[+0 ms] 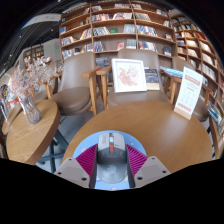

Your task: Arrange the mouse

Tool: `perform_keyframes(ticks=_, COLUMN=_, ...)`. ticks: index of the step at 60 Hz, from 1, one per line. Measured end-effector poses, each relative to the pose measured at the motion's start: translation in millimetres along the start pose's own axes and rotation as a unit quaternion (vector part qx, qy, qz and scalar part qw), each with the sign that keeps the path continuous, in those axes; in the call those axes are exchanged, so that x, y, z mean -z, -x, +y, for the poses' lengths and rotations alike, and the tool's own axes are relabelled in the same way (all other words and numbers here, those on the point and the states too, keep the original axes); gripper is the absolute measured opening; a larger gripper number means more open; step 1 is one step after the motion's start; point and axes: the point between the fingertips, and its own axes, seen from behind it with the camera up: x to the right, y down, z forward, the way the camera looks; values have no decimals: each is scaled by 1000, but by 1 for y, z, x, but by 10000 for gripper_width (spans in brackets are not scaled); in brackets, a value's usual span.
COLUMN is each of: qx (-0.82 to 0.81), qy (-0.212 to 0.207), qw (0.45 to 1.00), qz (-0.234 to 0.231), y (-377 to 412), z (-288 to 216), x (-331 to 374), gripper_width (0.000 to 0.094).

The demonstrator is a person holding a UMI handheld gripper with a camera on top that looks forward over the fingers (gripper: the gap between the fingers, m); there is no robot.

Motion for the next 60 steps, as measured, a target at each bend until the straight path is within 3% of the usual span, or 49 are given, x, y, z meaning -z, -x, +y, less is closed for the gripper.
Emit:
perform_keyframes(ticks=14, qx=9, qy=7, qw=999, qz=33, y=3, z=24, x=-12, gripper_width=441)
perform_keyframes(ticks=21, qx=9, qy=5, qw=999, qz=41, y=3, z=26, x=-13, gripper_width=498)
perform_keyframes(ticks=24, qx=6, qy=5, qw=999, qz=42, y=3, z=27, x=-12, gripper_width=604)
perform_keyframes(ticks=27, qx=5, qy=-2, qw=998, qz=55, y=-3, z=22, x=-7, gripper_width=871)
perform_keyframes(ticks=30, qx=10, qy=-9, qw=998, qz=66, y=-7, z=18, x=0, gripper_width=808)
perform_keyframes(ticks=34, qx=15, qy=-19, qw=997, qz=67, y=-7, z=12, x=17, gripper_width=861)
perform_keyframes(ticks=46, qx=15, qy=-30, qw=998, qz=54, y=-2, z=7, x=94, gripper_width=847)
perform_keyframes(ticks=60, qx=7, qy=-46, qw=997, qz=67, y=-16, z=35, x=191, gripper_width=851)
